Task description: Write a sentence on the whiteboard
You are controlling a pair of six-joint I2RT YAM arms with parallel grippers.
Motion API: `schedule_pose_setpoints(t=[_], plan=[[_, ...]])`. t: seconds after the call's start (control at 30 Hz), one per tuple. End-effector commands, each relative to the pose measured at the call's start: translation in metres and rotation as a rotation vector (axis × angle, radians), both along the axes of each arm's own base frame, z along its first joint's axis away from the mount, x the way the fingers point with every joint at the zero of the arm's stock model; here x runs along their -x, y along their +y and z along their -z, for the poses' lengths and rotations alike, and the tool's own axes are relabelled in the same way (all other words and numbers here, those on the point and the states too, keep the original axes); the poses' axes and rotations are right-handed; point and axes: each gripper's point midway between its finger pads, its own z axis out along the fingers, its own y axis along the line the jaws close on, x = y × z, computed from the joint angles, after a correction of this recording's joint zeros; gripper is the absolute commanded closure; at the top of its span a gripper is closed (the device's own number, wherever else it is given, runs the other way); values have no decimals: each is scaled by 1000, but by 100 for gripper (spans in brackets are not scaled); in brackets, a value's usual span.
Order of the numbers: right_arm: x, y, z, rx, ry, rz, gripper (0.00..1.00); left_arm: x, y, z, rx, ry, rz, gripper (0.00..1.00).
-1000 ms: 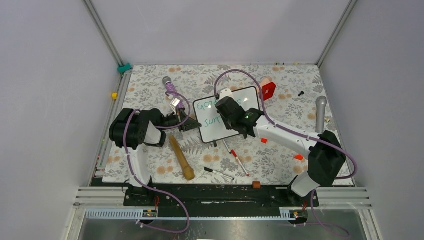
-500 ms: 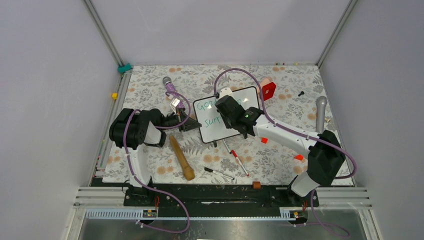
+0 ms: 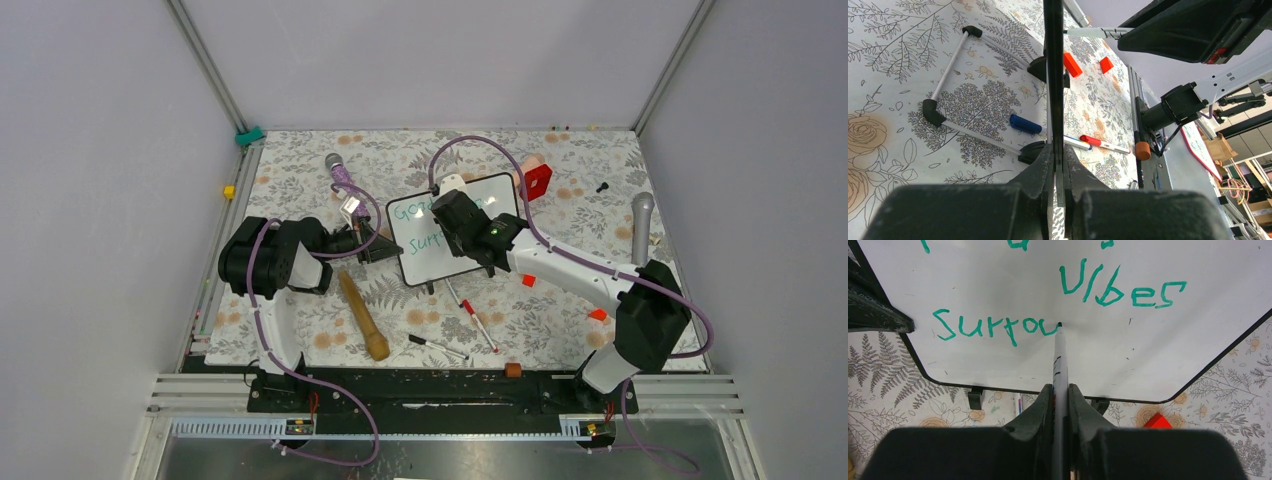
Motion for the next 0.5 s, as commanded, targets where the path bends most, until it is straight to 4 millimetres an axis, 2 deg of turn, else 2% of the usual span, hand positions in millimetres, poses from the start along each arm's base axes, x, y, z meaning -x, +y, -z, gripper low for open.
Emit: schedule_pose_setpoints(t=[0.0, 0.47], plan=[[-2, -5, 7, -16, 12, 27, 100, -1, -2, 5, -11, -40, 13, 97], [4, -14, 9, 1, 18, 29, 100, -2, -2, 6, -12, -41, 11, 97]])
